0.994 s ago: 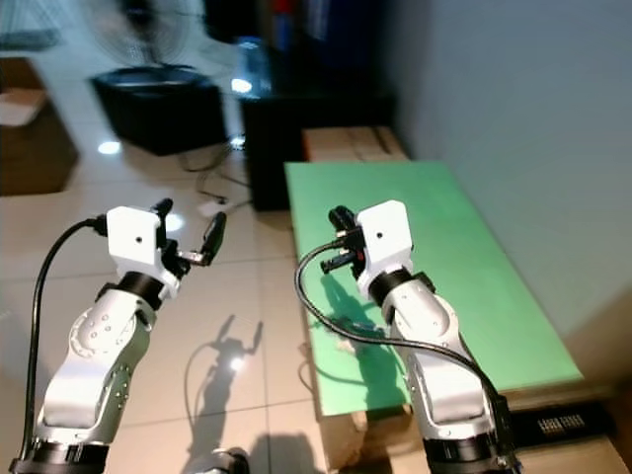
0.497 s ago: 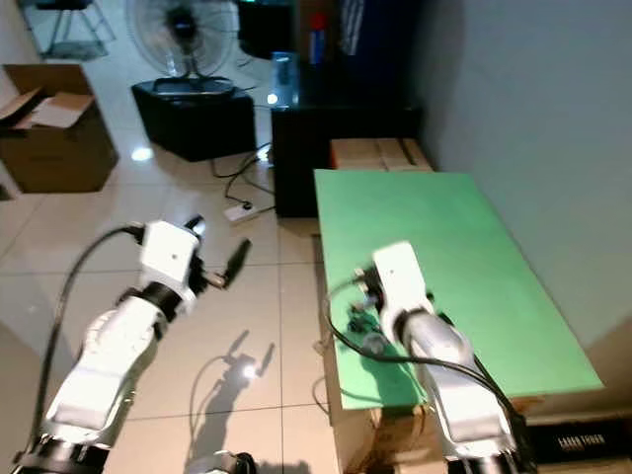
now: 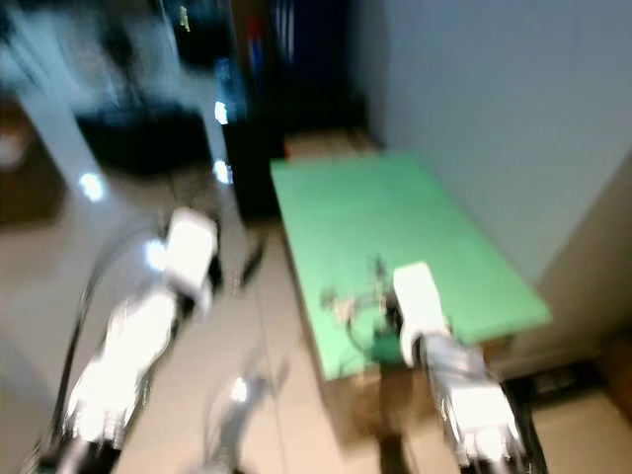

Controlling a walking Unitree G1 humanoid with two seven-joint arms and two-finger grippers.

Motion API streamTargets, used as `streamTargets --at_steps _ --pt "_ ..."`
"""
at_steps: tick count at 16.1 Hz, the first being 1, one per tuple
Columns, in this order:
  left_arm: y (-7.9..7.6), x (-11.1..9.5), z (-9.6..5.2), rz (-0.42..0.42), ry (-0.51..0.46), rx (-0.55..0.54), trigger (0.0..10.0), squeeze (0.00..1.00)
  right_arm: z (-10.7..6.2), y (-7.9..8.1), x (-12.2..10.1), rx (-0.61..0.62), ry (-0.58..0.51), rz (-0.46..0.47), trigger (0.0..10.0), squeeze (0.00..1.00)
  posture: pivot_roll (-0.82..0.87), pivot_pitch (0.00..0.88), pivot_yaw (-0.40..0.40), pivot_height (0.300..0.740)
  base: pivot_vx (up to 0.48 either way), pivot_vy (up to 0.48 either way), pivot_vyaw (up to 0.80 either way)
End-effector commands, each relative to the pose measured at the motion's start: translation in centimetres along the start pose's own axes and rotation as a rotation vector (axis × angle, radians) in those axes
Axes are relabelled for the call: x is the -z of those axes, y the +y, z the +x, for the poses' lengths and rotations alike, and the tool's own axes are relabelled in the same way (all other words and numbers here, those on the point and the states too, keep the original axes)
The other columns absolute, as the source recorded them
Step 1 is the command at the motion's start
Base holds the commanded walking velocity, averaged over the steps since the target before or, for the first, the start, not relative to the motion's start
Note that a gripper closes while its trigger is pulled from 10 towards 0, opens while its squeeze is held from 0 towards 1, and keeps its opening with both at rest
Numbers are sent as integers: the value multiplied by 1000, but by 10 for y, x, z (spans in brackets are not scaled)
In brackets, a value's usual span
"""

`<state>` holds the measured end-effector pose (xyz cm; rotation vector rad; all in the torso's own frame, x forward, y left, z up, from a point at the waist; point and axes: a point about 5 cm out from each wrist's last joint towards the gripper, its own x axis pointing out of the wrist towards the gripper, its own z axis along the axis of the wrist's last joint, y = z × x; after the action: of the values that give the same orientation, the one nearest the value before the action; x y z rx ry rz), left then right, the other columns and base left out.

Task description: Hang keys on a hook

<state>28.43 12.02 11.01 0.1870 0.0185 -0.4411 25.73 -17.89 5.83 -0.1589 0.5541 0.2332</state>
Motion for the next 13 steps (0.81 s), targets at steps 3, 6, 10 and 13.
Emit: streamTargets --at_steps 3,6,10,13 --pt "8 -13 3 -2 -60 -16 10000 0 -4 7 -14 22 -92 45 10000 0 -139 0 18 740 0 0 0" --pt "7 -15 2 -16 -81 27 10000 0 -9 11 -19 37 -173 88 10000 0 -139 0 29 740 84 0 0" --pt "7 -12 2 -16 -64 49 10000 0 -12 8 -20 53 -191 89 10000 0 -143 0 37 740 361 0 -491" --pt "7 -11 2 6 -57 63 10000 0 -14 1 -22 84 -206 84 10000 0 -145 0 39 740 424 0 -175"
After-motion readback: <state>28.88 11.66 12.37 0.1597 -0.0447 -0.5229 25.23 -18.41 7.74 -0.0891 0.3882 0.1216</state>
